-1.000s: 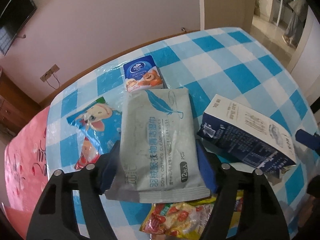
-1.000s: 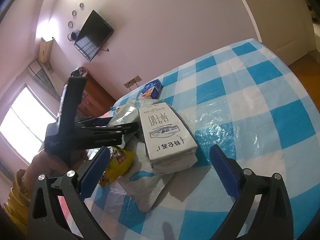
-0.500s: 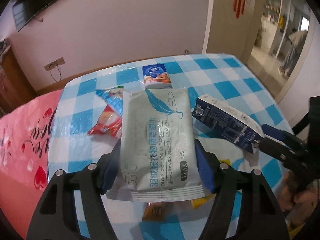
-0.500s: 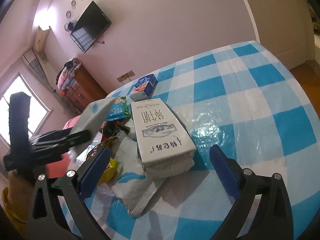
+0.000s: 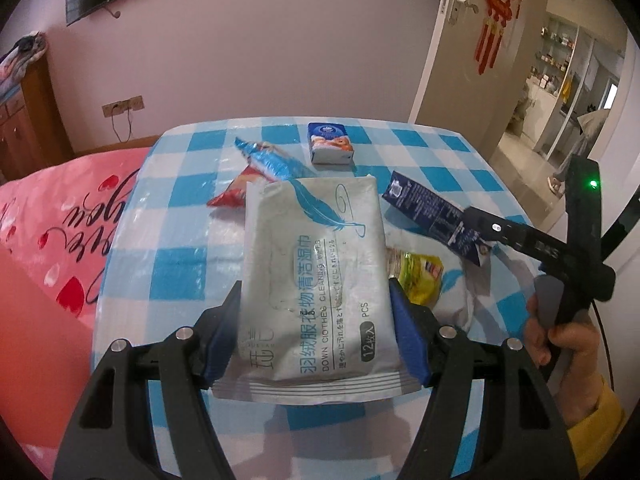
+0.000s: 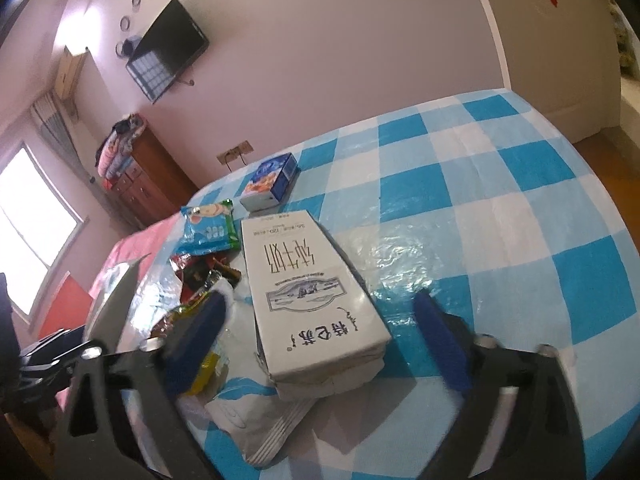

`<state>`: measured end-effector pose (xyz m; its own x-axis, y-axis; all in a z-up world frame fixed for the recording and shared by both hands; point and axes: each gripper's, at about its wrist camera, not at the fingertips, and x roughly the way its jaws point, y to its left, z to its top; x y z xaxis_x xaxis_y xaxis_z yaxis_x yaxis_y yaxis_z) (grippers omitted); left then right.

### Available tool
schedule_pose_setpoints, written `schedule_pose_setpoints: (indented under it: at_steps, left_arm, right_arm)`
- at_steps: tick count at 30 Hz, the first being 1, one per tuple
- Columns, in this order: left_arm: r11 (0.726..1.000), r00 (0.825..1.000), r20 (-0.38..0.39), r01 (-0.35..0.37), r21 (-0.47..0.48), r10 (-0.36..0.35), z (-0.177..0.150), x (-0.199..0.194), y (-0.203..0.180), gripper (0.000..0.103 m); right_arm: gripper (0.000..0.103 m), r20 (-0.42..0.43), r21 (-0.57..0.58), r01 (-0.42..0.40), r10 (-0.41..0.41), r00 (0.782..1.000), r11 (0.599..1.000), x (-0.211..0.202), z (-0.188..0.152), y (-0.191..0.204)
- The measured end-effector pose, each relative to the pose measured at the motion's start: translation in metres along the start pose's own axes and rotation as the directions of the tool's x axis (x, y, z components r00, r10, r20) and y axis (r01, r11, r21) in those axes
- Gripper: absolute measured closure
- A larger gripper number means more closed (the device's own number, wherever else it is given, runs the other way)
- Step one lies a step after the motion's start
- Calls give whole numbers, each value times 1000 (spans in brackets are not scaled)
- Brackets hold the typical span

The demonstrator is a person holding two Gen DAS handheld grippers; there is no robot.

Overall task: Collect trash
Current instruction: 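Grasp the grey wet-wipes pack with the left gripper, then grasp the white milk carton with the right gripper while the left holds the wipes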

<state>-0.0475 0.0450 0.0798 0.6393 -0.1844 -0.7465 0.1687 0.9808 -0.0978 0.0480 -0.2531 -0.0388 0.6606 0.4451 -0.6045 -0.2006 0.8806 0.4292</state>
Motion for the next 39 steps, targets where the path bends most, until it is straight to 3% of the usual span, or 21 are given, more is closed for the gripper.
schedule_pose_setpoints:
  at_steps: [5,9,25,39]
  left_arm:
    - [1000,1000,4,2,-30,-2,-16,-7,11,34]
    - [999,1000,0,-7,-48,7,-28,-10,21,34]
    - [997,1000,15,-3,-76,4,-60,-18,38,34]
    - [996,996,84,31,-90,-23,-65,-39,48,34]
  right_arm:
    - [35,-3,-56,57,-57,998,997,3,-4,11]
    - [36,16,-102,87,-86,996,991,2,-7,21]
    - [40,68,-74,91,-86,994,993,-11,-13,18]
    - [41,98,71,-3,-4,995,997,-39,-28,6]
